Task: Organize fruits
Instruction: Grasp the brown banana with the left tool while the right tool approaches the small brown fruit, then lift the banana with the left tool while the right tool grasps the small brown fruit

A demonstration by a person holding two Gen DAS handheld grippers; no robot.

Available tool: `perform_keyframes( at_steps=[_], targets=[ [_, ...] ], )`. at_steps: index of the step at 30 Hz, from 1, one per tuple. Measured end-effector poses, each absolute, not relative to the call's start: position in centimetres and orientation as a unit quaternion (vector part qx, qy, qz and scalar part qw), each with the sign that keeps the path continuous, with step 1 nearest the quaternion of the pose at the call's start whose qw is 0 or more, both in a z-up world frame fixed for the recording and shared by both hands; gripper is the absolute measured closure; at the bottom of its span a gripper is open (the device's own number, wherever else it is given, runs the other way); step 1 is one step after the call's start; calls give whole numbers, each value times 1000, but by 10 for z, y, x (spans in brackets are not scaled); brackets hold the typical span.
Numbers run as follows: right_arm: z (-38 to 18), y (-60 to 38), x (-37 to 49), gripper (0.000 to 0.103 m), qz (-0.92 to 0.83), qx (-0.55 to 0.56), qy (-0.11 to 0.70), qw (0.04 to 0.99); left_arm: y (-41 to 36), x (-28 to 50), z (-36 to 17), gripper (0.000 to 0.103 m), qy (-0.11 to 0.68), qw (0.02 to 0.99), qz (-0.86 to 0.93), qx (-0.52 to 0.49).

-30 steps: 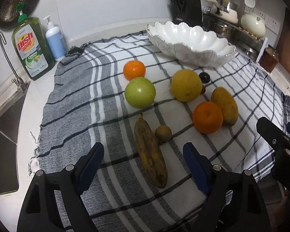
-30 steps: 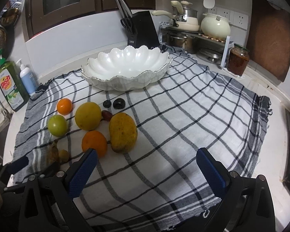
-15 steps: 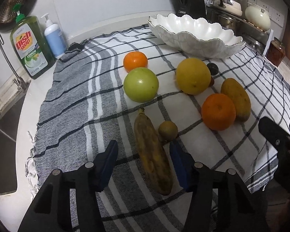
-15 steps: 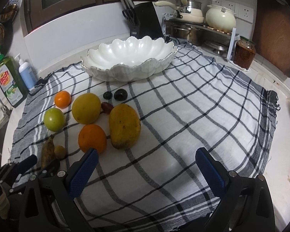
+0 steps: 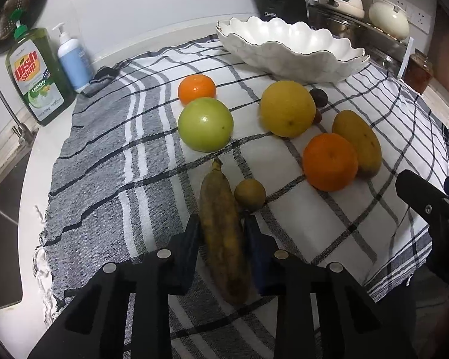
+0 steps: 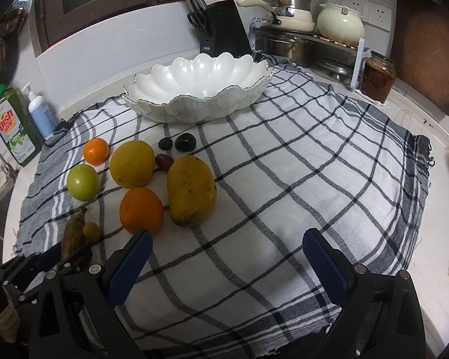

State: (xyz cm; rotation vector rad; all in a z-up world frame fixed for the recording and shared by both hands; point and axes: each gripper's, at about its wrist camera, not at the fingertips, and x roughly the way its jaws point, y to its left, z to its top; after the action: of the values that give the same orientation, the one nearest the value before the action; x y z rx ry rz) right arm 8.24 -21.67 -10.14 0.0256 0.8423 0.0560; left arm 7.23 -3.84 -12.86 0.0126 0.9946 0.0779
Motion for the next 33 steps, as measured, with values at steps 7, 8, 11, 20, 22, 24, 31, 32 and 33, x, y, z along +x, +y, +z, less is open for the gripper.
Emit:
perform_keyframes(
  at_steps=[7, 8, 11, 20, 22, 24, 31, 32, 33],
  targets=[
    [-94, -206, 77, 1, 37, 7, 401, 916, -29, 66, -120, 75, 468, 883, 34, -1],
    [-93, -203, 77, 1, 40, 7, 400, 916, -26, 64, -118, 75, 466, 884, 34, -2],
    [-90, -194, 77, 1, 49, 5, 397, 917, -18, 61, -114, 75, 462, 886, 33, -6],
    [-86, -158, 75, 1, 81, -11, 394, 915, 16, 54, -103, 75, 444, 895, 39, -24],
    [-86, -150, 75, 1, 90, -14, 394, 914, 24, 52, -102, 75, 440, 896, 43, -27],
    [-87, -140, 75, 1, 102, -22, 396, 912, 30, 52, -101, 75, 438, 897, 48, -29],
    [-95, -111, 81, 21, 140, -38, 411, 900, 52, 51, -100, 75, 431, 899, 65, -39],
    [-98, -108, 83, 23, 145, -41, 415, 897, 56, 52, -100, 75, 430, 900, 68, -40],
    [-100, -105, 84, 25, 150, -41, 419, 894, 58, 52, -100, 75, 429, 900, 70, -42]
  ],
)
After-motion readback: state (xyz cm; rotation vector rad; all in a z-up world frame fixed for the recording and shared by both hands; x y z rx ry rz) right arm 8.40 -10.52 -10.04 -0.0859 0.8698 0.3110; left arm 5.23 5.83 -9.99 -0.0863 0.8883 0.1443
